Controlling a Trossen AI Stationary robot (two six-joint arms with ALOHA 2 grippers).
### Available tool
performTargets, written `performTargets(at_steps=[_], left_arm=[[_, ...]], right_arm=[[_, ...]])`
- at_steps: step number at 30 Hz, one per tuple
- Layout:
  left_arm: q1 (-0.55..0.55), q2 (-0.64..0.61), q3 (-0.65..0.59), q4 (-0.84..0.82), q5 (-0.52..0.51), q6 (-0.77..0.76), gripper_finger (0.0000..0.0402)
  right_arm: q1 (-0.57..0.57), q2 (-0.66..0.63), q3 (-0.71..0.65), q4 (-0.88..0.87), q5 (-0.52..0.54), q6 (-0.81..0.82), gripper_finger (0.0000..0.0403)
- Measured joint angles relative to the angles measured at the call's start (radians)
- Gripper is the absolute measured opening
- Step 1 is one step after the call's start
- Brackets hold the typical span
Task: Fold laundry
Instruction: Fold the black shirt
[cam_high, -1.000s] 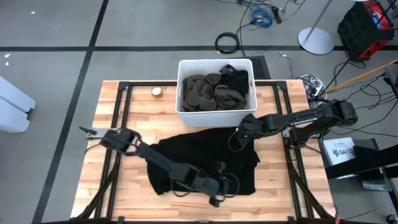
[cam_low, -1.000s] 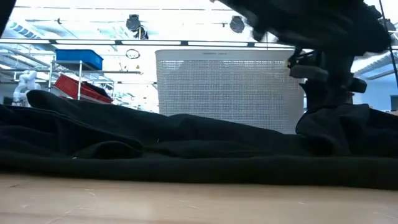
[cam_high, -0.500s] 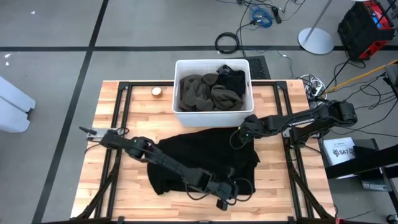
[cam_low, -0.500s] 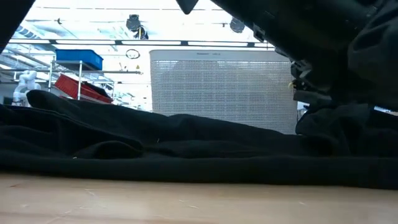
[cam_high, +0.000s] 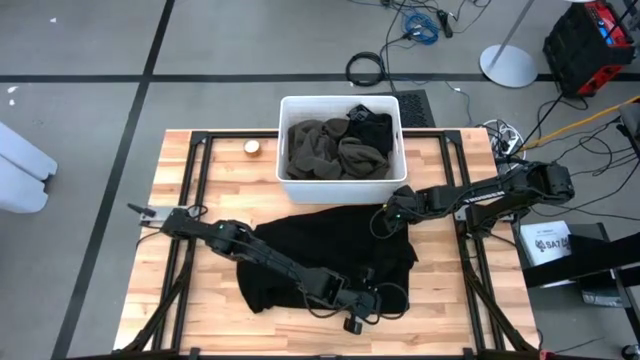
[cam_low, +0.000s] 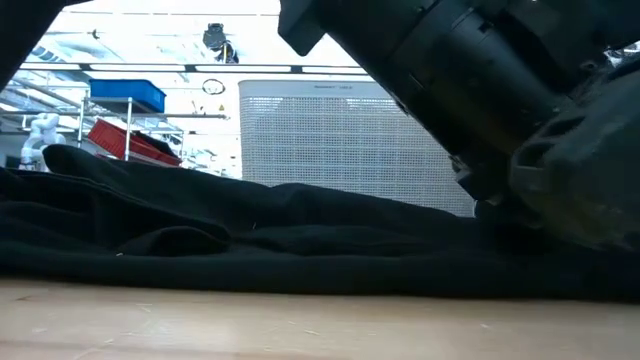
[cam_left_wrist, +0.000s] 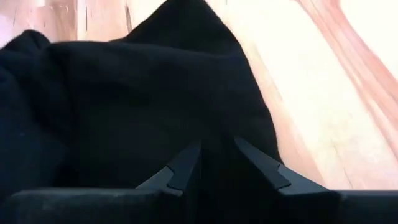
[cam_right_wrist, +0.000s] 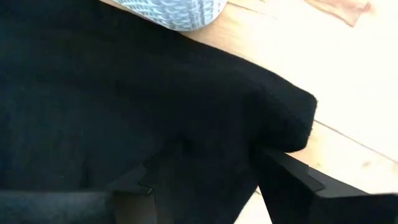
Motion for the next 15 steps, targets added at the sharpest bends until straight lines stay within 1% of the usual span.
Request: performTargets(at_steps=[3,5,7,9,11,13,15], left_arm=[[0.003,-0.001,0.0,-0.033,0.001,0.003,0.0097],[0.004,-0.002,0.001,-0.061,-0.001,0.003,0.0085],[0.005,-0.002,0.001,-0.085,-0.005,0.004,0.0061],[0.009,-0.002,0.001,-0.099,-0.007,0.004,0.0026],[0.011,-0.002,0.0,-0.101,-0.003,0.003,0.001],[0.012,-0.002,-0.001,-0.1,0.001,0.003,0.0008],[0.012,-0.001,-0.002,-0.096,0.001,0.003,0.0005]], right_arm=[[0.0,0.0,0.0,0.003,0.0,-0.001,0.018],[0.0,0.0,0.0,0.003,-0.001,-0.002,0.018],[0.001,0.0,0.0,0.003,-0.002,-0.002,0.018],[0.0,0.0,0.0,0.005,-0.007,-0.002,0.018],[0.0,0.0,0.0,0.01,-0.022,-0.008,0.0178],[0.0,0.0,0.0,0.012,-0.039,-0.016,0.0165],[0.0,0.0,0.0,0.012,-0.05,-0.026,0.0138]])
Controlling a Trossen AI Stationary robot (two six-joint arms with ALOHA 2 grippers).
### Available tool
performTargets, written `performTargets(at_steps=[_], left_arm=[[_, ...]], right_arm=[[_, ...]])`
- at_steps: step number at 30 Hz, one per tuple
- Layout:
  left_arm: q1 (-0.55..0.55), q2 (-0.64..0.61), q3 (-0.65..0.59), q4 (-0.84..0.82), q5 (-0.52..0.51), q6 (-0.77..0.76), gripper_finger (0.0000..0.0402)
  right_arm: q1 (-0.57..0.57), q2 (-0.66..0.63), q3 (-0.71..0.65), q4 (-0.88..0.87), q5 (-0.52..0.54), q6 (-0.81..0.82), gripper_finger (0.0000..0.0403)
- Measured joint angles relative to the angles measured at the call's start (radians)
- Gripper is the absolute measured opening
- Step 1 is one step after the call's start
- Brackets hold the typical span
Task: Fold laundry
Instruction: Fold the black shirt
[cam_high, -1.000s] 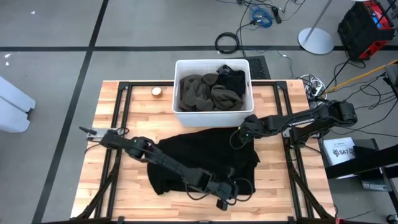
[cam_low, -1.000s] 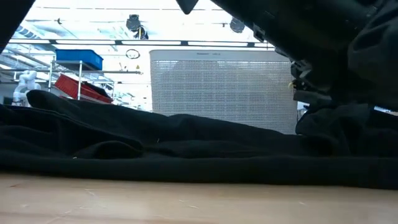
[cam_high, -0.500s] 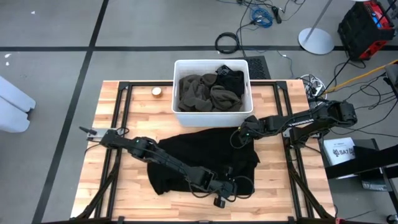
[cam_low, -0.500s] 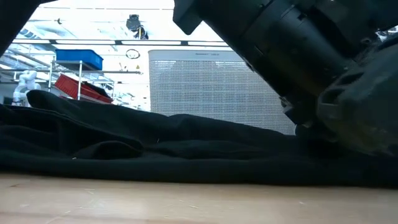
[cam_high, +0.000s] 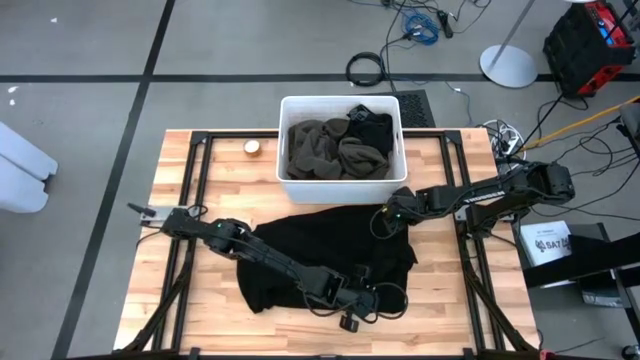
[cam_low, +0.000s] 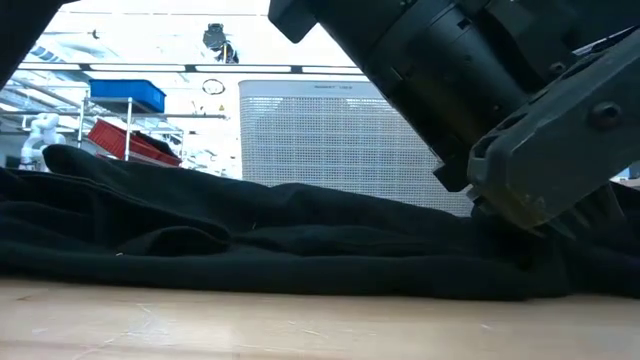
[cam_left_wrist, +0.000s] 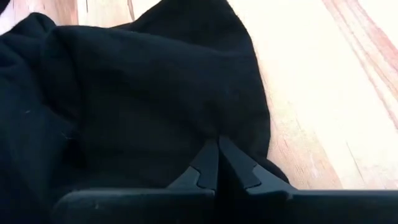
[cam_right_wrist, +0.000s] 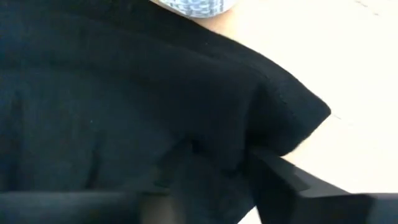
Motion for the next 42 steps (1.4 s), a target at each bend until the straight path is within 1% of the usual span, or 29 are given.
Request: performTargets(at_steps=[2,5,6,7,13,17,20,25,28,31,37,42], left_arm=[[0.0,0.0,-0.002,0.01,0.0,0.0,0.0004],[-0.007,-0.004,-0.004,0.039,-0.005,0.001,0.0003],[-0.01,-0.004,-0.004,0.05,-0.005,0.001,0.0002],[-0.012,-0.005,-0.002,0.053,-0.007,0.001,0.0002],[-0.039,-0.045,0.007,0.022,-0.025,0.032,0.0001],[-0.062,-0.12,0.016,0.019,-0.055,0.061,0.0001],[-0.082,-0.17,0.016,-0.024,-0.079,0.063,0.0001],[-0.129,-0.236,0.016,-0.123,-0.111,0.061,0.0],[-0.161,-0.263,0.018,-0.196,-0.169,0.042,0.0],[-0.195,-0.282,0.018,-0.332,-0.237,-0.025,0.0],[-0.268,-0.335,0.018,-0.611,-0.334,-0.193,0.0],[-0.317,-0.401,0.018,-0.789,-0.375,-0.342,0.0]], right_arm=[[0.001,0.0,0.0,0.001,-0.005,-0.003,0.0098],[0.001,0.0,0.0,0.007,-0.01,-0.023,0.0026],[0.001,0.0,0.0,0.01,-0.011,-0.032,0.0014],[0.002,0.0,0.0,0.013,-0.012,-0.035,0.001],[0.014,-0.038,0.017,0.01,-0.091,-0.064,0.0002],[0.049,-0.108,0.061,0.013,-0.09,-0.072,0.0001],[0.084,-0.153,0.102,0.013,-0.08,-0.08,0.0001],[0.145,-0.181,0.125,0.016,-0.081,-0.063,0.0],[0.194,-0.184,0.132,0.043,-0.071,-0.043,0.0],[0.256,-0.183,0.132,0.137,-0.024,-0.028,0.0],[0.34,-0.164,0.132,0.445,0.095,-0.079,0.0],[0.349,-0.083,0.132,0.628,0.104,-0.141,0.0]])
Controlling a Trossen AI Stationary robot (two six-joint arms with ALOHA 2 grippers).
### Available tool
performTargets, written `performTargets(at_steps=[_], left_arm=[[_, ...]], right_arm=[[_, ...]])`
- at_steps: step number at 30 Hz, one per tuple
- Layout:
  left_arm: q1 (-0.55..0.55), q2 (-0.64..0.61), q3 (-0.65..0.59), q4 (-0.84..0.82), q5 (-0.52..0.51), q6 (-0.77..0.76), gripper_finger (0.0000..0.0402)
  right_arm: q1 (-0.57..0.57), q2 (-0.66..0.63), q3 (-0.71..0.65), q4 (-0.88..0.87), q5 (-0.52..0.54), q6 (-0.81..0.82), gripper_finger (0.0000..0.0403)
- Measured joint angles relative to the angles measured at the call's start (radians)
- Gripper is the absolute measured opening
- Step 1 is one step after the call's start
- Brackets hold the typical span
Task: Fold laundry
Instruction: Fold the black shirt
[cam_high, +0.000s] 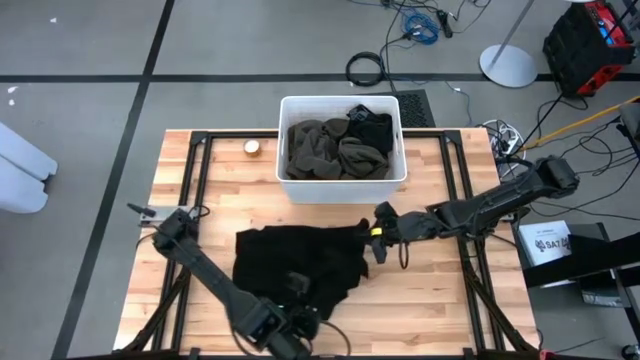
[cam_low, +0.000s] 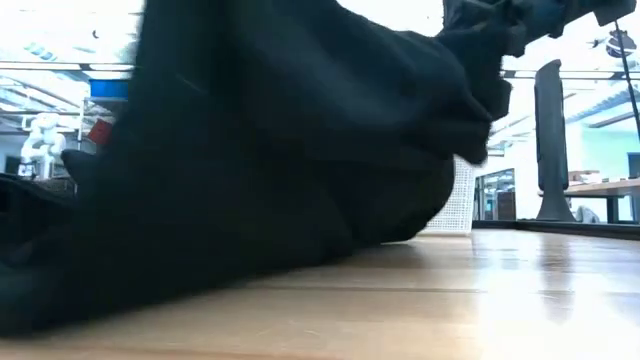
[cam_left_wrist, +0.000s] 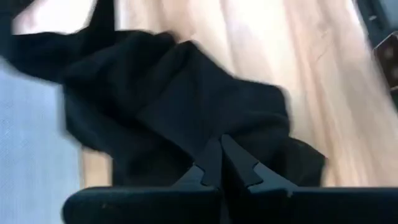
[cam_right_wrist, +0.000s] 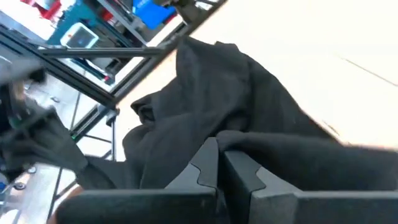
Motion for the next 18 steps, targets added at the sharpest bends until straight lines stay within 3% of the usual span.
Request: performTargets(at_steps=[3,7,13,18], left_arm=[[-0.024,-0.043,0.0,-0.112,-0.016,-0.09,0.0],[-0.052,-0.092,0.0,-0.268,-0.044,-0.234,0.0],[-0.103,-0.123,-0.001,-0.463,-0.048,-0.445,0.0],[-0.137,-0.16,-0.059,-0.455,0.004,-0.579,0.0]], right_arm=[[-0.018,0.081,0.012,0.106,-0.005,-0.045,0.0],[-0.05,0.204,0.13,0.125,-0.032,-0.132,0.0],[-0.067,0.424,0.427,0.096,-0.06,-0.303,0.0],[-0.097,0.607,0.705,-0.04,-0.092,-0.406,0.0]])
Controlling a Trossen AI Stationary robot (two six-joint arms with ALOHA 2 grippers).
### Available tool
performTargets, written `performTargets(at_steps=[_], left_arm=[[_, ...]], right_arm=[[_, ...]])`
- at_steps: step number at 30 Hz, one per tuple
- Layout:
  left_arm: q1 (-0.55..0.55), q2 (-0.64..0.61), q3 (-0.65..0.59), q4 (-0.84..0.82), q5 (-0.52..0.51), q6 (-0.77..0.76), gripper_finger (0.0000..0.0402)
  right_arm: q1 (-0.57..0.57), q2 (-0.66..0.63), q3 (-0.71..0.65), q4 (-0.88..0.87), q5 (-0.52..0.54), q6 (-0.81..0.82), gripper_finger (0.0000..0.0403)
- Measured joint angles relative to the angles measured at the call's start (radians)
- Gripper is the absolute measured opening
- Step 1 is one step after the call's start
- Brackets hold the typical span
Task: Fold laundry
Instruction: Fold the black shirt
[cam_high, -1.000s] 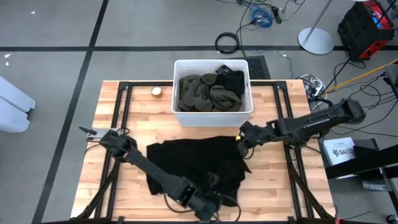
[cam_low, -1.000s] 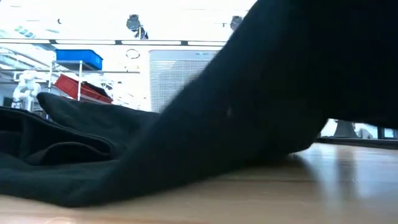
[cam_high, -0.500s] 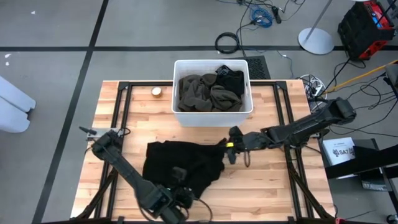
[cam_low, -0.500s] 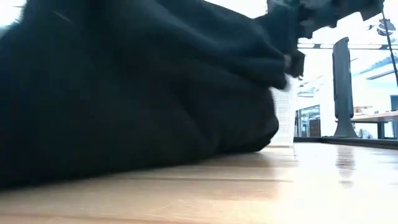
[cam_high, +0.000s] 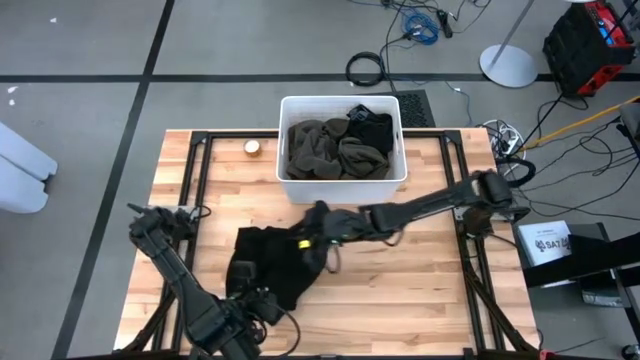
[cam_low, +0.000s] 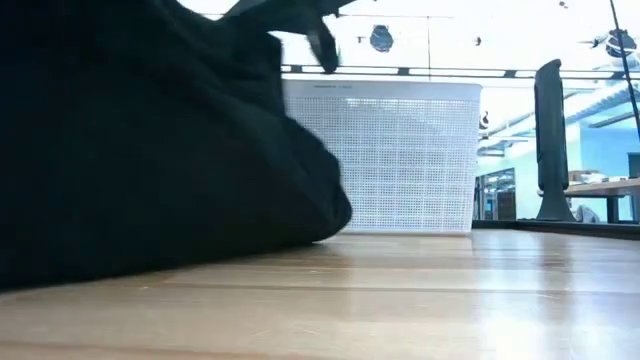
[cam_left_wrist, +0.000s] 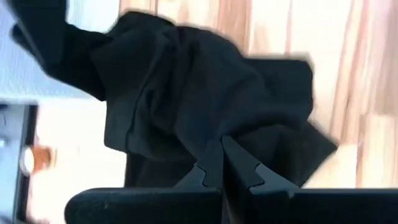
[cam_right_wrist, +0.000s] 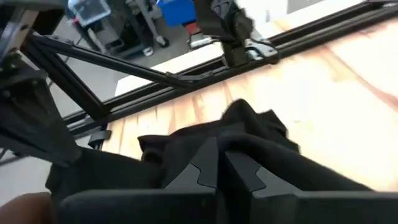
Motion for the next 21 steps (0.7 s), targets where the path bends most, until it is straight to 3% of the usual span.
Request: performTargets(at_steps=[11,17,21], left_arm=[[-0.025,-0.102,-0.217,-0.002,0.237,-0.115,0.0],[-0.062,-0.178,-0.352,-0.005,0.4,-0.124,0.0],[-0.09,-0.225,-0.416,-0.006,0.42,-0.1,0.0]], right_arm=[[-0.142,0.309,0.394,-0.141,-0.232,-0.038,0.0],[-0.186,0.395,0.498,-0.195,-0.281,-0.04,0.0],[-0.194,0.416,0.522,-0.21,-0.282,-0.04,0.0]])
